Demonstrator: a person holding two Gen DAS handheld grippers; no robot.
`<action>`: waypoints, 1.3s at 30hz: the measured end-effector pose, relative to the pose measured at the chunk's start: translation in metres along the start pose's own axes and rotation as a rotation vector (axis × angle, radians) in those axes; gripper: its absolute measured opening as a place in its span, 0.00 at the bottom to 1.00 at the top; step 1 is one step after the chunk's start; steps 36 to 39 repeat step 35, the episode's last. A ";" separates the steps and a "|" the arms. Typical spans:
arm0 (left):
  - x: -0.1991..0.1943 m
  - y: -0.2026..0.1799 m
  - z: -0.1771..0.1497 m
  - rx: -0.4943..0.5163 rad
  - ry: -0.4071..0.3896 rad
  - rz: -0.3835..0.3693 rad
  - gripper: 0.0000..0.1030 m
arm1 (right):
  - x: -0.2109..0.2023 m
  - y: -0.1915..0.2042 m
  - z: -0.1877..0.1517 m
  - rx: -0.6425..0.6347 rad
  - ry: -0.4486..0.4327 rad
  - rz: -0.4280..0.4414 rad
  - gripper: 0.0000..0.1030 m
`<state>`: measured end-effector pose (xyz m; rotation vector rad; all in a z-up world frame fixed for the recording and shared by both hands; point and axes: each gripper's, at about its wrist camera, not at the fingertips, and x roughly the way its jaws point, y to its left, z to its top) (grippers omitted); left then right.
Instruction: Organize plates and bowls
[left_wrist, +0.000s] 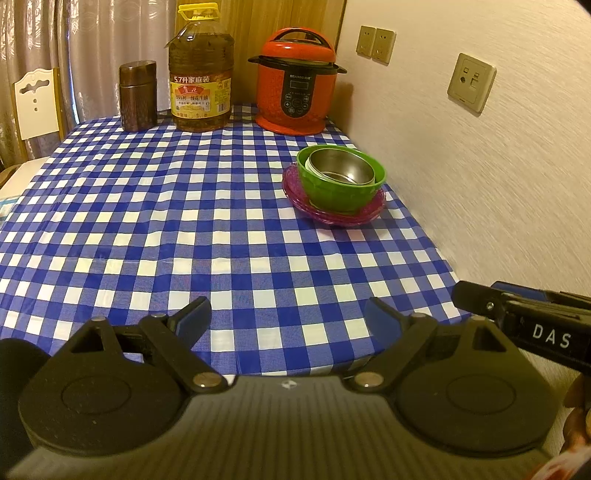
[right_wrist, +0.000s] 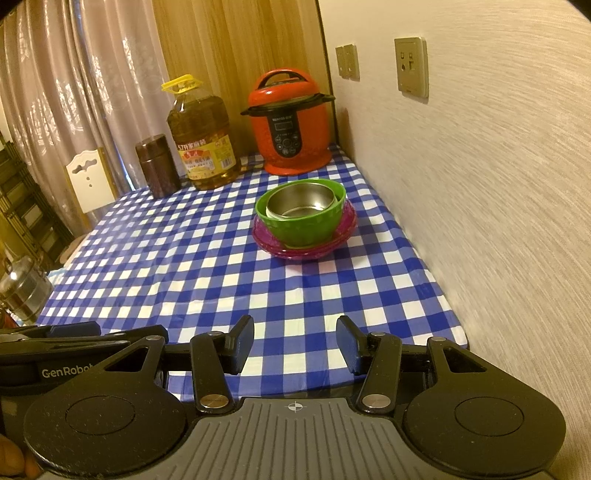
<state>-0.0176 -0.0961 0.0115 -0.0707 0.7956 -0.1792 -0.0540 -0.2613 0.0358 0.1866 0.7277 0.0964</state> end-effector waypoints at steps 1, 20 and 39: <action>0.000 0.000 0.000 -0.001 0.001 -0.001 0.87 | 0.000 0.000 0.000 0.001 0.000 -0.001 0.48; 0.000 0.000 0.001 0.004 -0.001 -0.003 0.87 | 0.000 -0.001 0.000 0.003 -0.002 0.001 0.48; 0.004 0.000 0.001 -0.005 0.001 -0.028 0.87 | 0.000 -0.002 0.001 0.005 -0.003 0.001 0.48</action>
